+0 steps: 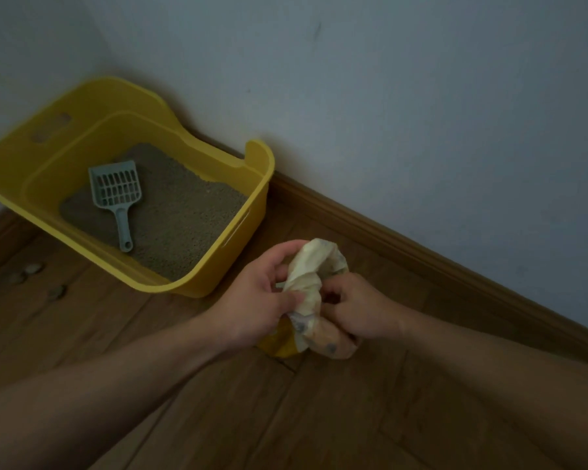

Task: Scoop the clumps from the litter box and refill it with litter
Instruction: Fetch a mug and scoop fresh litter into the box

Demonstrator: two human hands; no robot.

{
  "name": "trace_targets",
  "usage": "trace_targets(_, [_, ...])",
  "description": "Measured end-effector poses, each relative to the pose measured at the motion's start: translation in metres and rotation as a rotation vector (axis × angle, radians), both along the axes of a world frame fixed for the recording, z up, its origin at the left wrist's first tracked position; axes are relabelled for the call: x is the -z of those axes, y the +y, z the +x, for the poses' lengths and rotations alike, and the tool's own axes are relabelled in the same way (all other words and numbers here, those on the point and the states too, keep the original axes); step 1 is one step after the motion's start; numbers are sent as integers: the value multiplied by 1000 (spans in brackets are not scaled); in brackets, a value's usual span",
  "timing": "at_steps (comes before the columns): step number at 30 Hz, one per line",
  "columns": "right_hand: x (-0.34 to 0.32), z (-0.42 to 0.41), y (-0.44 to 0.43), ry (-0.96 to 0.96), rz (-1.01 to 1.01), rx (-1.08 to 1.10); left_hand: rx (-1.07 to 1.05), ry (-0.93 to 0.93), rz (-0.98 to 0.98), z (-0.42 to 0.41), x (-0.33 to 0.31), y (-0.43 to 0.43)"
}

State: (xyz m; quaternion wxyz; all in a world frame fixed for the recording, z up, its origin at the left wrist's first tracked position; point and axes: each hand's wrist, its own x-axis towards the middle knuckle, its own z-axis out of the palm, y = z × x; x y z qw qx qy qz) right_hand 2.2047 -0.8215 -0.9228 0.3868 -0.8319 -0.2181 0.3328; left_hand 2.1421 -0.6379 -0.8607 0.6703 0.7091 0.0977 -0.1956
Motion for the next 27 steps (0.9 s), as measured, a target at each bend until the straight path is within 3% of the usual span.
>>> trace_targets(8, [7, -4, 1, 234, 141, 168, -42, 39, -20, -4, -2, 16])
trace_targets(19, [0, 2, -9, 223, 105, 181, -200, 80, 90, -6, 3, 31])
trace_targets(27, [-8, 3, -15, 222, 148, 176, -189, 22, 347, -10, 10, 37])
